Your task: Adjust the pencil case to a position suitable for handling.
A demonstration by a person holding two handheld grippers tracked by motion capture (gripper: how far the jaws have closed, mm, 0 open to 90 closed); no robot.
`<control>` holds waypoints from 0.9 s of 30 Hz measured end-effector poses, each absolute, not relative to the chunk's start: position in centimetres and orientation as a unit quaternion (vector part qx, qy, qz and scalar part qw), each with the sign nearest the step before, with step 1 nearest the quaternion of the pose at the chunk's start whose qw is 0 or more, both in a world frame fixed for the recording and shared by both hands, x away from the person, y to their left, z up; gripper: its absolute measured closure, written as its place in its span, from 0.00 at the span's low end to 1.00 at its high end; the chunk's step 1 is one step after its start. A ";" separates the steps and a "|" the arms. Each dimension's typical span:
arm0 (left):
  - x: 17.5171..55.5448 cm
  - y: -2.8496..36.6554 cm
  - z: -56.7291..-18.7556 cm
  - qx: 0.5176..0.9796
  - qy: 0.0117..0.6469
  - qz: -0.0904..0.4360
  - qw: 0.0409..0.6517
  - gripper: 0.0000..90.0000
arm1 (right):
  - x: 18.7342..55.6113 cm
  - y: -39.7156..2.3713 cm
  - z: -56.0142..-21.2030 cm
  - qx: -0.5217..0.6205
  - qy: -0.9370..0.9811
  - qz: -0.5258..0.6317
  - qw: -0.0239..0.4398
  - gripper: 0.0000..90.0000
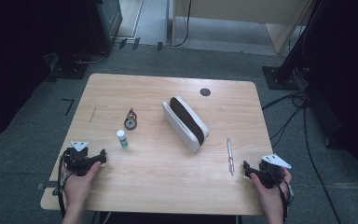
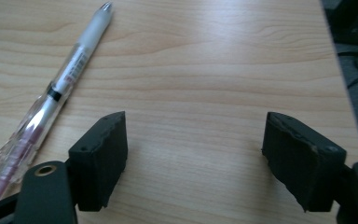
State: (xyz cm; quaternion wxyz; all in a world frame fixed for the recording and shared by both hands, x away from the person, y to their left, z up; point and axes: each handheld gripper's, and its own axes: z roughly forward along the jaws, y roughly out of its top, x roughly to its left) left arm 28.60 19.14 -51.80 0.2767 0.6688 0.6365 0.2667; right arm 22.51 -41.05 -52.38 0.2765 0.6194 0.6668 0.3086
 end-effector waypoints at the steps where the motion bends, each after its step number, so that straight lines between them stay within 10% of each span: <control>1: 28.3 19.2 -51.8 0.668 0.637 0.268 0.275 0.12 | 22.5 -41.1 -52.2 0.618 0.666 0.312 0.278 0.26; 19: 25.0 13.9 -46.6 0.651 0.599 0.285 0.369 0.21 | 25.5 -33.6 -44.4 0.519 0.695 0.449 0.216 0.63; 27: 25.0 9.8 -45.3 0.664 0.563 0.275 0.408 0.27 | 27.8 -30.1 -45.3 0.492 0.723 0.438 0.207 0.64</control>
